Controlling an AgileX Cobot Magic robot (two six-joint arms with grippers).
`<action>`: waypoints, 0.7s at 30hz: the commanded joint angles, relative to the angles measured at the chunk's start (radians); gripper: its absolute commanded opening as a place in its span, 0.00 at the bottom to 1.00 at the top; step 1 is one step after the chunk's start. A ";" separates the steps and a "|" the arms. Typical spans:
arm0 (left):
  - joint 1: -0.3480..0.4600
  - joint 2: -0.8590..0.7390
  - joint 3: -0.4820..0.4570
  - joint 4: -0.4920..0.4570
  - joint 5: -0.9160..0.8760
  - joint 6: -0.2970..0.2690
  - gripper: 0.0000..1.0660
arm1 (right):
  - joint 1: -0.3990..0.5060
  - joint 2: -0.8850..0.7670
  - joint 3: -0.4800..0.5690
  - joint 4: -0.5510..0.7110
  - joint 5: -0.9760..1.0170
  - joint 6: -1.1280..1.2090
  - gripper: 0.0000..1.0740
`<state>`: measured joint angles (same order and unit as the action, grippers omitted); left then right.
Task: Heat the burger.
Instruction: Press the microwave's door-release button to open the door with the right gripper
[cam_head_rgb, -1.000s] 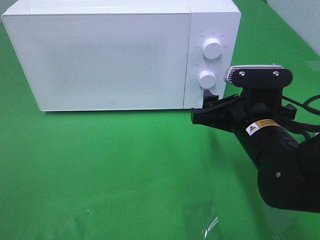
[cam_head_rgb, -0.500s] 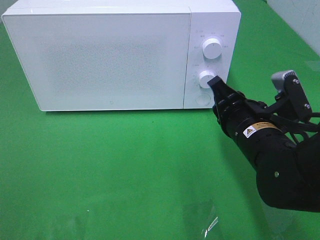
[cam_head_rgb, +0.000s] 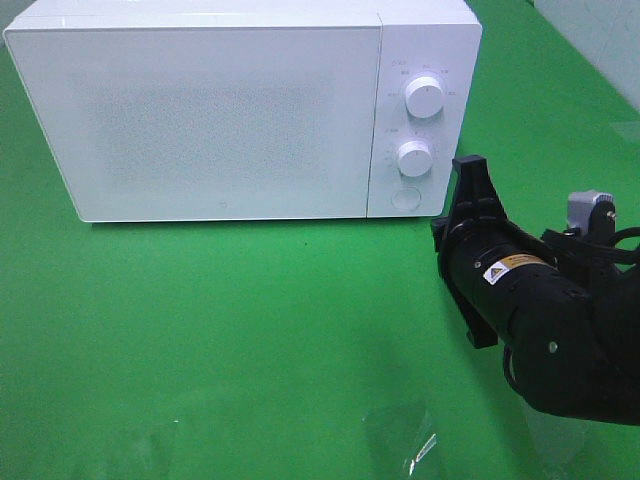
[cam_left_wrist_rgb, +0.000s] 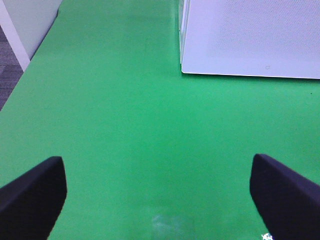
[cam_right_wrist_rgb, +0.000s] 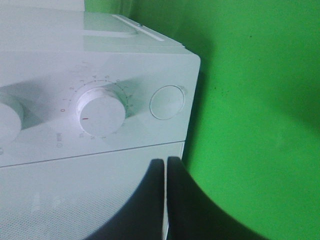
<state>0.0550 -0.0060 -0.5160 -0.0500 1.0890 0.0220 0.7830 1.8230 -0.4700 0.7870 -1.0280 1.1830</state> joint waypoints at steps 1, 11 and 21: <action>-0.001 -0.015 0.001 -0.003 -0.017 0.002 0.85 | -0.003 -0.004 -0.008 0.001 0.012 0.008 0.00; -0.001 -0.015 0.001 -0.003 -0.017 0.002 0.85 | -0.108 0.066 -0.070 -0.176 0.046 0.116 0.00; -0.001 -0.015 0.001 -0.003 -0.017 0.002 0.85 | -0.190 0.165 -0.184 -0.236 0.077 0.147 0.00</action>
<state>0.0550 -0.0060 -0.5160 -0.0500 1.0890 0.0220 0.6080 1.9670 -0.6270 0.5700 -0.9670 1.3310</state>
